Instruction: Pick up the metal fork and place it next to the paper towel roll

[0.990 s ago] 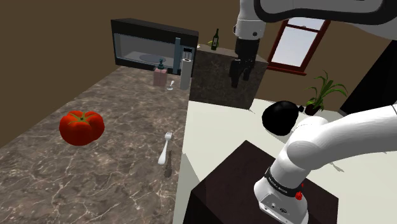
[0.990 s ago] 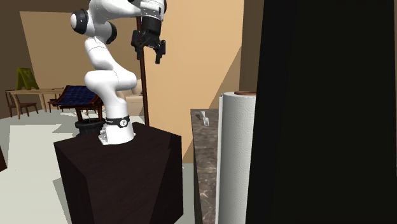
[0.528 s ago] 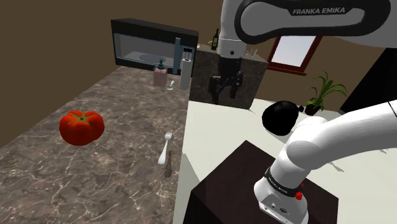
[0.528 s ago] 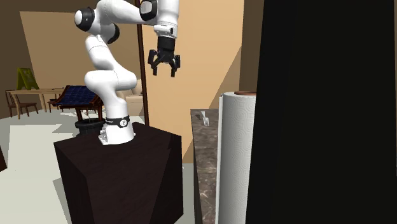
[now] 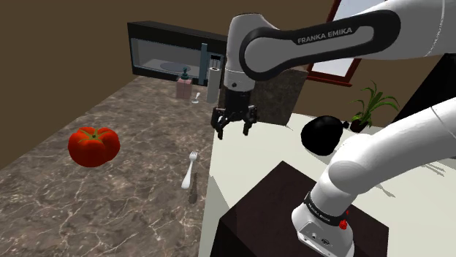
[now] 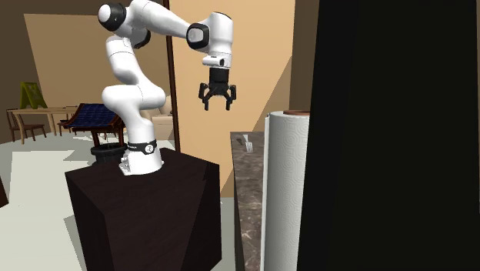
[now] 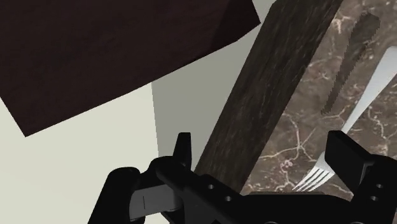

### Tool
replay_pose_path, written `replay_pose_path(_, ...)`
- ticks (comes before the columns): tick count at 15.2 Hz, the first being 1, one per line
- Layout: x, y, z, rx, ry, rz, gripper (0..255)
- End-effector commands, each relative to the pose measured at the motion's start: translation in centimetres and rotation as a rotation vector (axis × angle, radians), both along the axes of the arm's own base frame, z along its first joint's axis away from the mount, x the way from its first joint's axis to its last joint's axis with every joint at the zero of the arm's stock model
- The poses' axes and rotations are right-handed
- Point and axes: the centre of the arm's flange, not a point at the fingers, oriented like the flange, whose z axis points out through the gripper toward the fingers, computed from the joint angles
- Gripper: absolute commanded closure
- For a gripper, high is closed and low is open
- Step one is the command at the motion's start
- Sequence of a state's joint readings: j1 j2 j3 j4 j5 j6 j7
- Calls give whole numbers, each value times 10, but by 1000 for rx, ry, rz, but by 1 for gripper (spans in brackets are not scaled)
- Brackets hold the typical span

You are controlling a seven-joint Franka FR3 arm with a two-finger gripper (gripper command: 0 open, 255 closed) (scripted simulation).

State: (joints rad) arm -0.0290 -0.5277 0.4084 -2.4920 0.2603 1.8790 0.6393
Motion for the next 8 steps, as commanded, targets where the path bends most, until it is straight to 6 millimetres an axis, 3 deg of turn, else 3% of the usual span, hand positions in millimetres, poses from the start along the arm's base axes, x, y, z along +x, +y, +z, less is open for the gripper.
replay_pose_path(1, 9, 19, -14, 11, 0, -66, 0)
replay_pose_path(8, 50, 70, -71, 45, -1, -282, 0)
